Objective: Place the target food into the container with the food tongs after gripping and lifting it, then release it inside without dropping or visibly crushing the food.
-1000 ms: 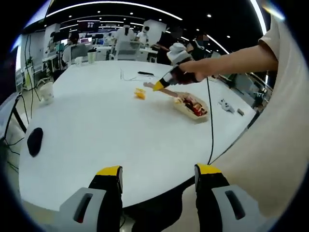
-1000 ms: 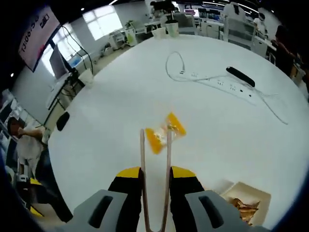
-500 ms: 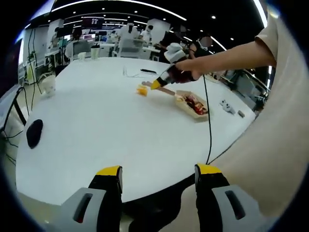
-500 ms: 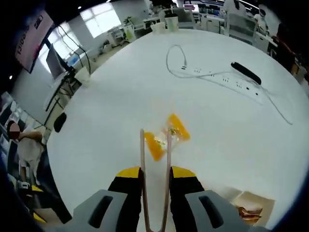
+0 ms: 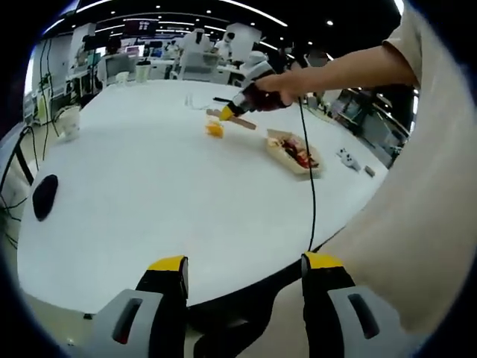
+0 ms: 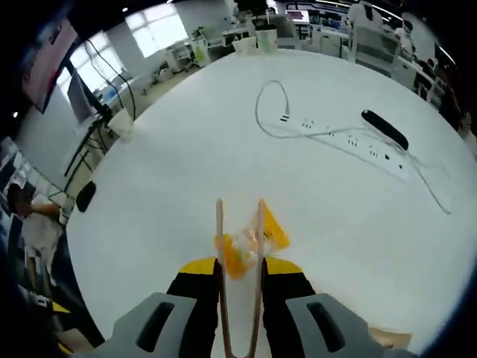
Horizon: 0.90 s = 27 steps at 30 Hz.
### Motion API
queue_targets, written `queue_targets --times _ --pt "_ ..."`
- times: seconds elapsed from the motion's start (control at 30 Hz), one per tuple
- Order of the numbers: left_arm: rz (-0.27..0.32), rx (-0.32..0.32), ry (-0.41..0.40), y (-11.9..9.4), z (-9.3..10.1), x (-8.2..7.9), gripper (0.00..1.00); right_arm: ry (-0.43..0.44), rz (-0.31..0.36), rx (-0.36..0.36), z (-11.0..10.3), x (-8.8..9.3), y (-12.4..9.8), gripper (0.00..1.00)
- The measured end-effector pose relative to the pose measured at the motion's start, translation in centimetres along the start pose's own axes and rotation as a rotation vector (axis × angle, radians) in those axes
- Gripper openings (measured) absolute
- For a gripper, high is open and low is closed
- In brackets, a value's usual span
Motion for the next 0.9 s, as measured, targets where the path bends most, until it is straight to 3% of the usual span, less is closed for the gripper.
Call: queue_targets --times 0.33,0.7,0.9 --pt "-0.027 0.007 -0.009 0.2 0.4 1.4 0.61 0.000 -0.009 0.024 0.8 -0.2 1.1 0.21" --pt "-0.025 0.008 -0.014 0.2 0.4 1.3 0.61 -0.015 -0.056 0.020 0.1 1.7 2.3 0.21" --pt "-0.028 0.011 -0.016 0.2 0.1 1.3 0.61 -0.024 -0.068 0.013 0.0 2.0 2.6 0.21"
Point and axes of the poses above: the point that each gripper's makers call its tool centre point, and the gripper's own axes: y roughly forward along the fingers, z roughly to its right, x roughly out of its underside, the point moved 3 cm from there along -y, roughly backward along the fingers, and after that the axes turned 15 degrees about -z, right-handed, at the moved point
